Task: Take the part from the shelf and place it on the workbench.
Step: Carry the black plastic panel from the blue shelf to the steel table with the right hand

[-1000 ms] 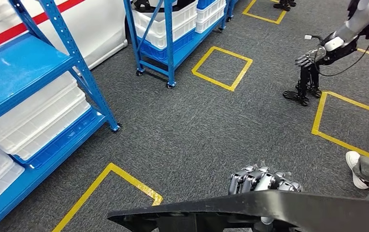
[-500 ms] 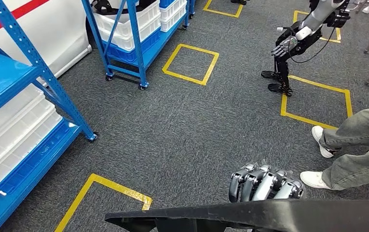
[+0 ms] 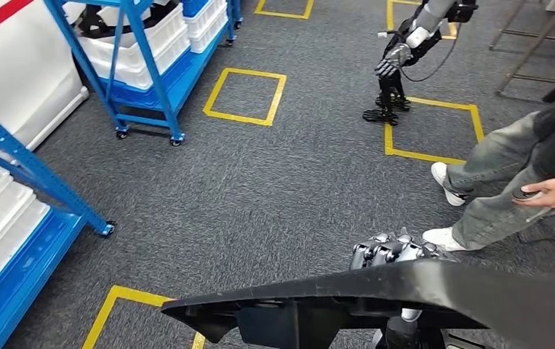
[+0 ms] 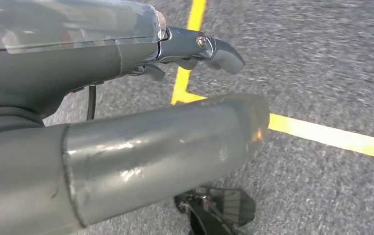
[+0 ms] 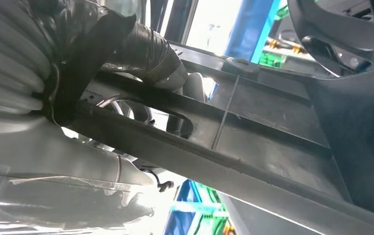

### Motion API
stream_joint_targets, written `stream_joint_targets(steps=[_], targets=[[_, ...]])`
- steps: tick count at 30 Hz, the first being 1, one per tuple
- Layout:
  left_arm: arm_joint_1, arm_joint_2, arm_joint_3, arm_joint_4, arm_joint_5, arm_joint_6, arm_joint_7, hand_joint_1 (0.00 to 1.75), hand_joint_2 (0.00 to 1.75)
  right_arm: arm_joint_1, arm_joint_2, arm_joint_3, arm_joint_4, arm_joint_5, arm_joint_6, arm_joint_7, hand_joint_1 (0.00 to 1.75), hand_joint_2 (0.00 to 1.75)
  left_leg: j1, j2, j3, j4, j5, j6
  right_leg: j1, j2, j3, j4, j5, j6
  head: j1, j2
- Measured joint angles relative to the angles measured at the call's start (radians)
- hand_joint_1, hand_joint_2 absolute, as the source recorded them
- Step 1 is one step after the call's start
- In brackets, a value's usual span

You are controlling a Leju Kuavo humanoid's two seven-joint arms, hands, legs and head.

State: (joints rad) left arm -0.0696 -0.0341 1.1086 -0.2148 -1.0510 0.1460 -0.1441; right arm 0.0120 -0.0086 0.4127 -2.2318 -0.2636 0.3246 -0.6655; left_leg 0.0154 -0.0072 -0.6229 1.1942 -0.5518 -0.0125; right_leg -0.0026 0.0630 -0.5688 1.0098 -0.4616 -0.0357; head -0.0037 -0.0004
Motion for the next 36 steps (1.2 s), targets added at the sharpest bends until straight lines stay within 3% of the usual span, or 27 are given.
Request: stream_joint_targets(steps=[2,4,6,8,10,12,13,14,15,17,19,22,24,26,27,28,29,31,33,35,36], targets=[[0.0,0.001,0.0,0.0,0.0,-0.001,0.0,0.0,0.0,-0.002,0.0,0.004,0.0,0.002,-0.004,0.0,1.59,1.75,0.008,-0.052,0.055,-0.127,0.053,-0.002,-0.002,0.025,-0.006,0.014,-0.006,0.01,0.0,0.0],[0.001,0.003,0.0,0.0,-0.002,-0.004,-0.001,0.0,0.0,-0.004,0.0,0.009,-0.001,0.004,-0.013,0.001,1.59,1.75,0.009,-0.083,0.073,-0.17,0.059,0.004,-0.004,0.047,-0.017,0.019,-0.004,0.023,0.0,0.0],[-0.002,0.005,0.0,0.0,-0.006,-0.007,-0.003,0.0,0.0,-0.005,0.0,0.012,-0.002,0.005,-0.022,0.001,1.59,1.75,0.006,-0.062,0.075,-0.179,0.066,0.018,-0.007,0.062,-0.023,0.014,0.002,0.036,0.0,0.0],[-0.004,0.006,0.0,0.0,-0.007,-0.009,-0.006,0.0,0.0,-0.007,0.0,0.013,-0.004,0.006,-0.025,0.001,1.59,1.75,0.006,-0.038,0.077,-0.187,0.072,0.034,-0.005,0.02,-0.038,0.042,-0.016,0.045,0.0,0.0],[-0.002,0.007,0.0,0.0,-0.008,-0.009,-0.007,0.0,0.0,-0.01,0.0,0.016,-0.006,0.006,-0.028,0.001,1.59,1.75,0.003,-0.009,0.077,-0.19,0.073,0.044,-0.003,-0.04,-0.089,0.151,-0.077,0.051,0.001,0.0],[0.002,0.009,0.0,0.0,-0.008,-0.009,-0.007,0.0,0.0,-0.01,0.001,0.018,-0.006,0.006,-0.032,0.001,1.59,1.75,-0.002,0.022,0.076,-0.19,0.072,0.047,-0.005,-0.056,-0.151,0.278,-0.13,0.055,0.001,0.0],[0.003,0.01,0.0,0.0,-0.008,-0.009,-0.007,0.0,0.0,-0.01,0.001,0.019,-0.006,0.006,-0.034,0.001,1.59,1.75,-0.003,0.037,0.076,-0.19,0.071,0.048,-0.005,-0.057,-0.164,0.303,-0.132,0.054,0.001,0.0],[0.002,0.011,0.0,0.0,-0.008,-0.009,-0.007,0.0,0.0,-0.01,0.001,0.019,-0.006,0.006,-0.035,0.001,1.59,1.75,-0.005,0.05,0.076,-0.19,0.07,0.047,-0.004,-0.059,-0.156,0.29,-0.117,0.052,0.001,0.0],[0.0,0.011,0.0,0.0,-0.008,-0.009,-0.007,0.0,0.0,-0.01,0.001,0.02,-0.006,0.006,-0.035,0.001,1.59,1.75,-0.006,0.061,0.077,-0.19,0.069,0.047,-0.003,-0.064,-0.127,0.238,-0.087,0.048,0.001,0.0],[-0.002,0.011,0.0,0.0,-0.008,-0.01,-0.007,0.0,0.0,-0.011,0.001,0.02,-0.006,0.006,-0.036,0.001,1.59,1.75,-0.009,0.081,0.082,-0.19,0.066,0.043,0.009,-0.106,-0.045,0.092,-0.032,0.032,0.001,0.0],[-0.003,0.01,0.0,0.0,-0.009,-0.01,-0.007,0.0,0.0,-0.012,0.001,0.022,-0.007,0.006,-0.036,0.001,1.59,1.75,-0.009,0.098,0.086,-0.19,0.061,0.035,0.023,-0.139,-0.004,0.012,-0.016,0.017,0.001,0.0],[-0.006,0.01,0.0,0.0,-0.01,-0.014,-0.013,0.0,0.0,-0.011,0.002,0.028,-0.011,0.008,-0.043,0.003,1.59,1.75,-0.008,0.116,0.094,-0.19,0.054,0.019,0.025,-0.113,-0.002,-0.003,-0.012,0.004,0.0,0.0],[-0.007,0.011,0.0,0.0,-0.01,-0.027,-0.017,0.0,0.0,-0.012,0.004,0.038,-0.014,0.008,-0.054,0.005,1.59,1.75,-0.006,0.077,0.08,-0.149,0.025,0.011,0.017,-0.092,0.006,-0.016,-0.004,-0.007,0.0,0.0],[-0.003,0.012,0.0,0.0,-0.009,-0.047,-0.018,0.0,0.0,-0.012,0.007,0.052,-0.015,0.003,-0.068,0.01,1.59,1.75,-0.003,0.027,0.025,-0.032,-0.036,0.005,0.013,-0.07,0.01,-0.019,-0.001,-0.014,0.0,0.0],[0.0,0.014,0.0,0.0,-0.008,-0.054,-0.018,0.0,0.0,-0.011,0.008,0.059,-0.014,-0.001,-0.073,0.012,1.59,1.75,-0.002,0.017,-0.009,0.035,-0.063,0.002,0.013,-0.058,0.009,-0.017,-0.002,-0.016,0.0,0.0],[0.003,0.015,0.0,0.0,-0.008,-0.059,-0.019,0.0,0.0,-0.01,0.008,0.065,-0.014,-0.006,-0.077,0.014,1.59,1.75,-0.002,0.014,-0.035,0.082,-0.073,-0.001,0.013,-0.044,0.009,-0.015,-0.003,-0.016,0.0,0.0],[0.005,0.016,0.0,0.0,-0.008,-0.062,-0.019,0.0,0.0,-0.009,0.008,0.07,-0.013,-0.009,-0.079,0.014,1.59,1.75,-0.001,0.013,-0.046,0.095,-0.064,-0.003,0.013,-0.03,0.009,-0.012,-0.005,-0.016,0.0,0.0],[0.005,0.017,0.0,0.0,-0.009,-0.058,-0.019,0.0,0.0,-0.007,0.008,0.081,-0.013,-0.012,-0.086,0.014,1.59,1.75,0.002,0.003,-0.013,0.003,0.009,-0.005,0.01,-0.002,0.011,-0.002,-0.012,-0.011,0.0,0.0],[0.005,0.017,0.0,0.0,-0.014,-0.042,-0.016,0.0,0.0,-0.002,0.008,0.091,-0.013,-0.015,-0.092,0.013,1.59,1.75,0.006,-0.037,0.042,-0.124,0.064,-0.003,0.008,0.023,0.008,0.01,-0.02,-0.002,0.0,0.0],[0.006,0.017,0.0,0.0,-0.022,-0.025,-0.015,0.0,0.0,0.002,0.008,0.098,-0.013,-0.022,-0.094,0.009,1.59,1.75,0.006,-0.062,0.064,-0.172,0.069,0.003,0.006,0.043,0.002,0.015,-0.021,0.009,0.0,0.0],[0.006,0.017,0.0,0.0,-0.025,-0.019,-0.016,0.0,0.0,0.004,0.008,0.1,-0.013,-0.026,-0.093,0.006,1.59,1.75,0.004,-0.056,0.067,-0.178,0.069,0.007,0.004,0.052,-0.001,0.014,-0.019,0.015,0.0,0.0]])
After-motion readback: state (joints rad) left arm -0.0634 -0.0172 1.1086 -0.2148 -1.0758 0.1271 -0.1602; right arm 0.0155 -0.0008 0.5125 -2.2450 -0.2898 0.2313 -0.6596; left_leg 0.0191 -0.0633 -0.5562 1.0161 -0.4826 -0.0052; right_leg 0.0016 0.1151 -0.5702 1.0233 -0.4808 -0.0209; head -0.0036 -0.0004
